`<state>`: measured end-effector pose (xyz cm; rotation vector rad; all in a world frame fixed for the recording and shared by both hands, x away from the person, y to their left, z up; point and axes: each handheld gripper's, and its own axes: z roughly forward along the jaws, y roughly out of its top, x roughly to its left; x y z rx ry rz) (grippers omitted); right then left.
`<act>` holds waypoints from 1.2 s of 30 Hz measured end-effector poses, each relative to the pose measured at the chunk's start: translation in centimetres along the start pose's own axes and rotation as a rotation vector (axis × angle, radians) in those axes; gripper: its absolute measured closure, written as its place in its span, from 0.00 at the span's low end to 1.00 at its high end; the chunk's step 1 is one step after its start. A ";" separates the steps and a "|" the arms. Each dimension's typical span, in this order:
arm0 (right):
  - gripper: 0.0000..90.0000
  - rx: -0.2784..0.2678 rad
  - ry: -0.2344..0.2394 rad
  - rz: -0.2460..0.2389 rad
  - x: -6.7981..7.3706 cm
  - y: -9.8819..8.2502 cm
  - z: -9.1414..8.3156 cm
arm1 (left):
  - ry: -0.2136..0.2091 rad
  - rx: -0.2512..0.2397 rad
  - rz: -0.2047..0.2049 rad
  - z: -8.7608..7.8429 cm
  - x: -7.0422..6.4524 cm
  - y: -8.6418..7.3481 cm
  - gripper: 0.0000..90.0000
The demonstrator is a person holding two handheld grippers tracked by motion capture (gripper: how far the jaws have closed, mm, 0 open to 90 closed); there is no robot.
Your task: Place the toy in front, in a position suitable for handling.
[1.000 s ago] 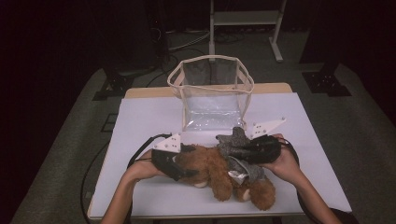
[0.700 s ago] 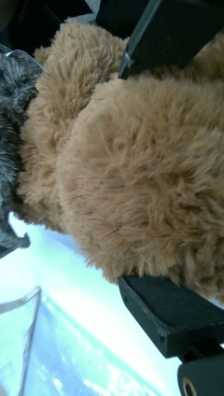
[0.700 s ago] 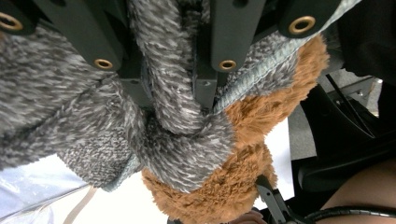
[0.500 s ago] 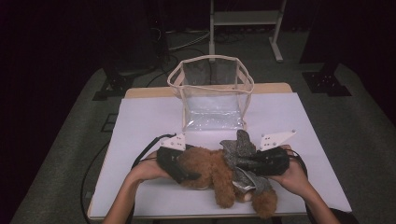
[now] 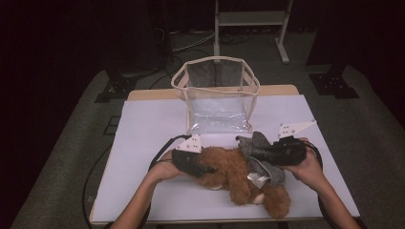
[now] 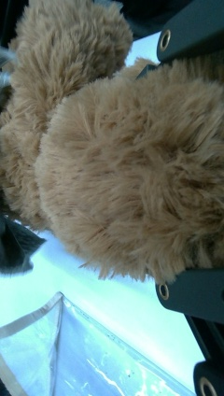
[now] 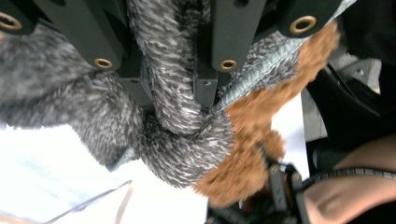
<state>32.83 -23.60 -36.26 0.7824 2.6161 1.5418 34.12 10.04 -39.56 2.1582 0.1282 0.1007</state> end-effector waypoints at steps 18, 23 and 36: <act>0.82 0.045 0.060 -0.005 1.5 -0.7 2.4 | -0.081 0.068 -0.075 0.3 -0.8 -0.1 0.00; 0.82 0.011 0.087 0.051 0.3 -1.0 2.1 | -0.053 0.125 -0.032 0.1 -0.6 0.6 0.37; 0.81 -0.040 0.108 0.131 -3.8 2.5 2.3 | 0.148 0.094 0.079 -1.2 3.7 4.2 0.44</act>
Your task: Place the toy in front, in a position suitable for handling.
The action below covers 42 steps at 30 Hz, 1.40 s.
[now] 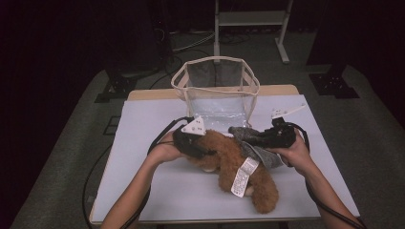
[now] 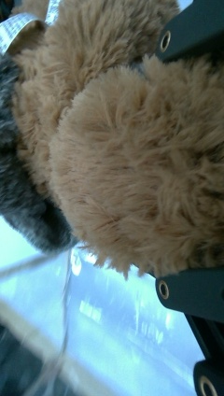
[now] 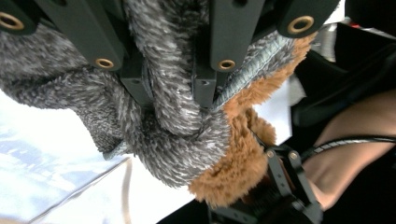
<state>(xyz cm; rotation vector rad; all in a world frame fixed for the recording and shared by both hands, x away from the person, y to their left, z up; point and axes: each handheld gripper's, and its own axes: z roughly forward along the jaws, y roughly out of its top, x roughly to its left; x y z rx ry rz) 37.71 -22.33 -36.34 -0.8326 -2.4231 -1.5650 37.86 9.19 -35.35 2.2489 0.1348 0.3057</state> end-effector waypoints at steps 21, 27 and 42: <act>0.82 0.075 -0.017 -0.304 8.3 -1.2 3.2 | -0.120 -0.044 -0.099 -2.2 -4.0 -5.0 0.17; 0.81 -0.015 -0.080 -0.273 7.3 -1.0 0.2 | -0.108 -0.036 -0.081 -2.7 -4.7 -5.2 0.17; 0.79 -0.017 -0.084 -0.218 6.9 -3.5 -0.7 | -0.127 0.022 -0.039 -3.3 -4.9 -3.9 0.17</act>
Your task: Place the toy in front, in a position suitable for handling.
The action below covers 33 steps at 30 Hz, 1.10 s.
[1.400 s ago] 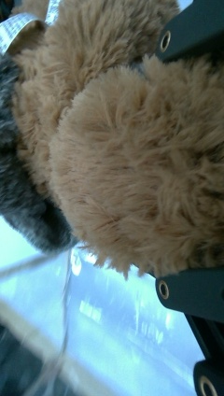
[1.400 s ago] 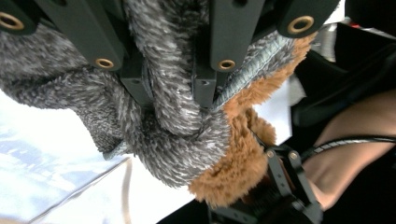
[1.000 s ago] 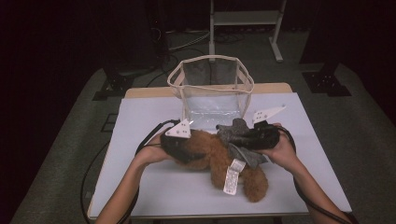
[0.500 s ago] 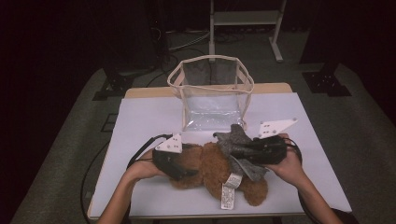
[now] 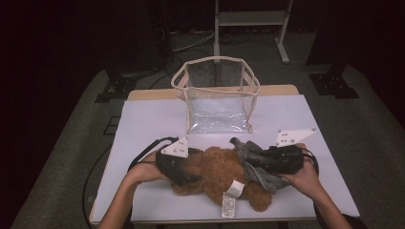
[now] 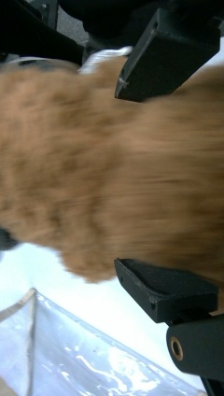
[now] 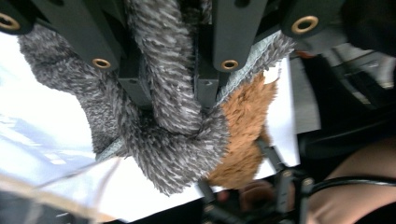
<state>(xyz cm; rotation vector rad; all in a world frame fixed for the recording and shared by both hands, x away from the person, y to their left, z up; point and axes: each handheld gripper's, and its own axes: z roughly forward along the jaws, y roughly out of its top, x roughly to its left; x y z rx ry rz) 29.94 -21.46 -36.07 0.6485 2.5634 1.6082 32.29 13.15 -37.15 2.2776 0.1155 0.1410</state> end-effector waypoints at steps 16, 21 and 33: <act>0.79 -0.017 -0.017 0.017 -0.2 -0.6 -1.3 | -0.029 0.048 0.092 3.4 -0.9 4.6 0.07; 0.78 -0.006 -0.016 0.044 -0.5 -1.7 -1.5 | -0.030 0.048 0.107 3.9 -1.3 5.8 0.07; 0.78 0.031 0.006 0.087 -1.3 -3.1 -1.9 | -0.043 0.174 0.138 8.3 -1.4 8.5 0.00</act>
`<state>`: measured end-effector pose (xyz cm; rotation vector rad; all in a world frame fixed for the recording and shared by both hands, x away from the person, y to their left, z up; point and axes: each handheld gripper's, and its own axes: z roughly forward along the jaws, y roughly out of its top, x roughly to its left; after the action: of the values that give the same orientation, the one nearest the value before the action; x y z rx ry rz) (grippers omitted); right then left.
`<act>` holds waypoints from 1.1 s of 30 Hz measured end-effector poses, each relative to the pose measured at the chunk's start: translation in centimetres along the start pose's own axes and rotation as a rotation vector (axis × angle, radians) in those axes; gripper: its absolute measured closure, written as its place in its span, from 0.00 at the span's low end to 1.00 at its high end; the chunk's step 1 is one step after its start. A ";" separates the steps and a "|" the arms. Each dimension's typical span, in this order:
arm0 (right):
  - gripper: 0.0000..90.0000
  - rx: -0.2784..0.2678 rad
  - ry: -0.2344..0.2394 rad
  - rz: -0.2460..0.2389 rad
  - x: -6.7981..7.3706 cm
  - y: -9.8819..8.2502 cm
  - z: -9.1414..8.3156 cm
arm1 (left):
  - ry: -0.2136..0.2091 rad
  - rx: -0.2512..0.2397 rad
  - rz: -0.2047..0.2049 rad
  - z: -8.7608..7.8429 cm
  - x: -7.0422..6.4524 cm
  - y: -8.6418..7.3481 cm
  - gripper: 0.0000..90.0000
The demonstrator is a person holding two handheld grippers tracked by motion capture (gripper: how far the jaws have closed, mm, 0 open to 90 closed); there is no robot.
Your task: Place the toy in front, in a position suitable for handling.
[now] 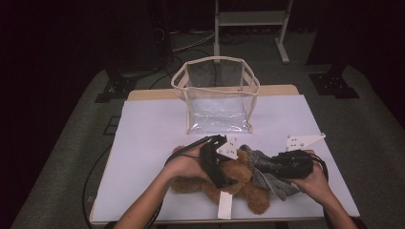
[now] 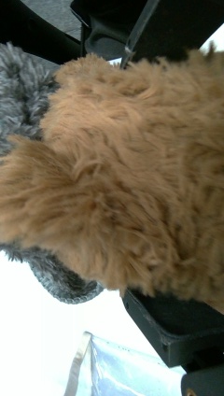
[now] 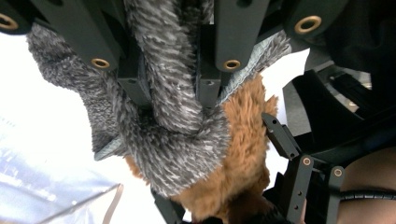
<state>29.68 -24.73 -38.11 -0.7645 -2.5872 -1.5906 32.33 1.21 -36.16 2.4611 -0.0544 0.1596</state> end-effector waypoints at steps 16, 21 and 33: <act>0.78 -0.065 -0.010 0.015 -1.1 1.8 -2.5 | 0.104 -0.095 0.036 -1.2 1.0 3.1 0.47; 0.78 -0.062 -0.078 -0.028 -0.9 3.6 -5.0 | 0.082 -0.132 0.016 0.2 1.6 5.0 0.47; 0.78 -0.092 -0.061 0.041 -2.7 0.3 -4.1 | 0.032 -0.219 0.022 -0.1 1.8 1.9 0.20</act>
<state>31.24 -29.16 -36.53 -0.8794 -2.5370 -1.7109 33.99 -0.18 -34.66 2.2395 -0.0808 0.1924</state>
